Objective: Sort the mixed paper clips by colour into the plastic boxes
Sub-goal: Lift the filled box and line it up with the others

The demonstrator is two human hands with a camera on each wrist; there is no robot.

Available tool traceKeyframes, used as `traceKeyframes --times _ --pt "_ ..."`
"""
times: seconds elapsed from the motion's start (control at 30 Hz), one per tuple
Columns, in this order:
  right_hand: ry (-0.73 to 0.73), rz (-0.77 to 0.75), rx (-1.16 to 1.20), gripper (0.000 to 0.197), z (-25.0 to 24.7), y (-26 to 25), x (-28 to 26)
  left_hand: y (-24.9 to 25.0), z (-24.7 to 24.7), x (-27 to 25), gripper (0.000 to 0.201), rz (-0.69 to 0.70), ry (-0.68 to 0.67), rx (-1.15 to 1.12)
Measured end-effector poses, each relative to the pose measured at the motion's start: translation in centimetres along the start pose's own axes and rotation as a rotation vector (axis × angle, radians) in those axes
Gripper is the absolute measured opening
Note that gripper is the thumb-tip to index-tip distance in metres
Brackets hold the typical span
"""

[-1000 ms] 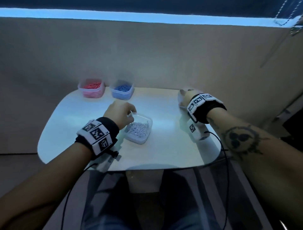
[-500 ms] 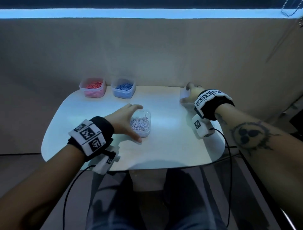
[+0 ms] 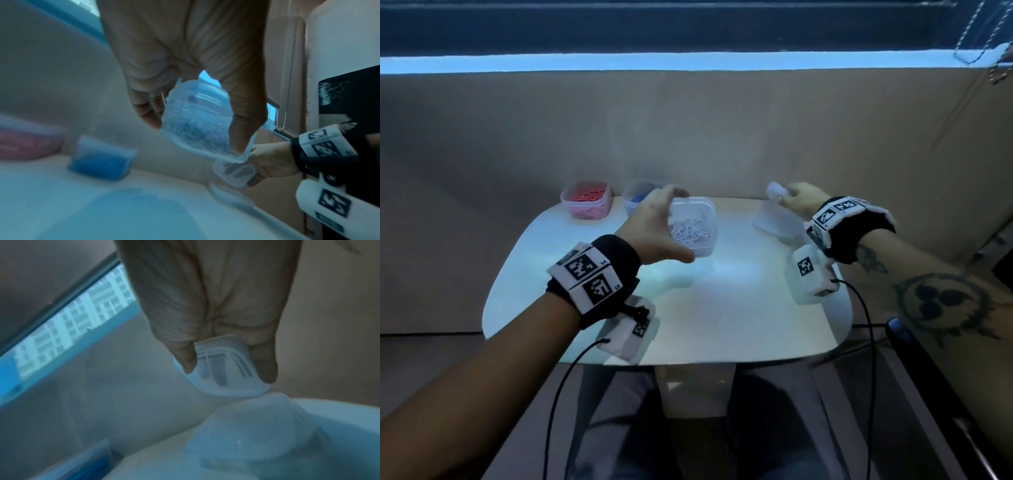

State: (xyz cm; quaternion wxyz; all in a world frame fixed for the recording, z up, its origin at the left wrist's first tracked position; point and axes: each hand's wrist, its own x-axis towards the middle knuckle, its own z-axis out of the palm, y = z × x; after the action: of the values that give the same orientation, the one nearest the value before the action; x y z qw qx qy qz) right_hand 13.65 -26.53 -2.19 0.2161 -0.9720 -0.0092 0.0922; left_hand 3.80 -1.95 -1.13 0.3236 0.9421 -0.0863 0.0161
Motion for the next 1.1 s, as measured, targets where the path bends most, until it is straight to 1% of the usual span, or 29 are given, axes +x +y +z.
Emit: traceKeyframes --times 0.03,0.07,0.13,0.17,0.2,0.23,0.3,0.37,0.4,0.47,0.53,0.6,0.7,0.73,0.8,0.9,0.97,1.0,1.07,1.1 --pt "0.081 -0.013 0.063 0.037 -0.3 -0.3 -0.3 0.3 -0.7 0.1 0.087 0.020 0.023 0.012" --pt "0.153 -0.038 0.194 0.033 -0.7 -0.6 -0.8 0.7 -1.4 0.0 0.090 0.030 0.042 0.017" --pt "0.290 -0.115 0.628 0.024 -1.5 -1.8 -2.7 1.4 -2.6 -0.4 0.101 0.045 0.089 -0.008" --pt "0.337 -0.157 0.847 0.019 -1.8 -2.8 -4.1 1.7 -3.0 -0.7 0.105 0.054 0.115 -0.034" --pt "0.344 -0.193 1.023 0.015 -1.9 -3.9 -5.7 2.1 -3.2 -1.0 0.106 0.068 0.139 -0.065" --pt "0.312 -0.219 1.160 0.014 -1.8 -5.0 -7.2 2.4 -3.4 -1.3 0.107 0.087 0.157 -0.099" --pt "0.212 -0.233 1.334 0.013 -1.0 -6.8 -9.9 3.2 -3.4 -1.8 0.103 0.131 0.191 -0.145" --pt "0.178 -0.231 1.389 0.007 -0.1 -8.1 -11.7 4.1 -3.5 -2.3 0.097 0.195 0.251 -0.158" --pt "0.197 -0.229 1.392 0.006 0.2 -8.6 -12.4 4.3 -3.7 -2.6 0.095 0.219 0.275 -0.168" --pt "0.261 -0.240 1.340 0.012 0.6 -9.2 -13.3 4.6 -4.0 -3.5 0.093 0.230 0.305 -0.200" --pt "0.261 -0.266 1.283 0.015 0.9 -9.5 -14.1 4.8 -4.3 -4.3 0.093 0.221 0.331 -0.242" --pt "0.179 -0.282 1.255 0.013 1.1 -9.7 -14.7 5.0 -4.3 -5.0 0.096 0.221 0.322 -0.275" --pt "-0.001 -0.292 1.286 0.007 1.0 -9.9 -15.7 5.2 -3.9 -5.5 0.100 0.249 0.261 -0.357" --pt "-0.042 -0.303 1.295 0.011 0.8 -9.9 -16.1 5.2 -3.8 -5.5 0.102 0.256 0.251 -0.382" --pt "-0.077 -0.329 1.300 0.020 0.5 -9.7 -16.5 5.2 -3.6 -5.5 0.105 0.275 0.233 -0.418" --pt "-0.038 -0.357 1.323 0.028 0.2 -9.5 -16.7 5.5 -3.5 -5.5 0.106 0.304 0.194 -0.463" --pt "0.019 -0.370 1.372 0.030 0.4 -9.4 -16.9 6.0 -3.2 -5.6 0.109 0.316 0.172 -0.492" --pt "0.049 -0.371 1.397 0.029 0.5 -9.3 -17.0 6.1 -3.0 -5.8 0.114 0.318 0.155 -0.510" --pt "0.102 -0.364 1.412 0.030 0.7 -9.0 -17.2 6.3 -2.6 -6.2 0.124 0.314 0.075 -0.583" --pt "0.115 -0.357 1.407 0.033 0.8 -8.8 -17.3 6.4 -2.4 -6.5 0.122 0.312 0.021 -0.645"
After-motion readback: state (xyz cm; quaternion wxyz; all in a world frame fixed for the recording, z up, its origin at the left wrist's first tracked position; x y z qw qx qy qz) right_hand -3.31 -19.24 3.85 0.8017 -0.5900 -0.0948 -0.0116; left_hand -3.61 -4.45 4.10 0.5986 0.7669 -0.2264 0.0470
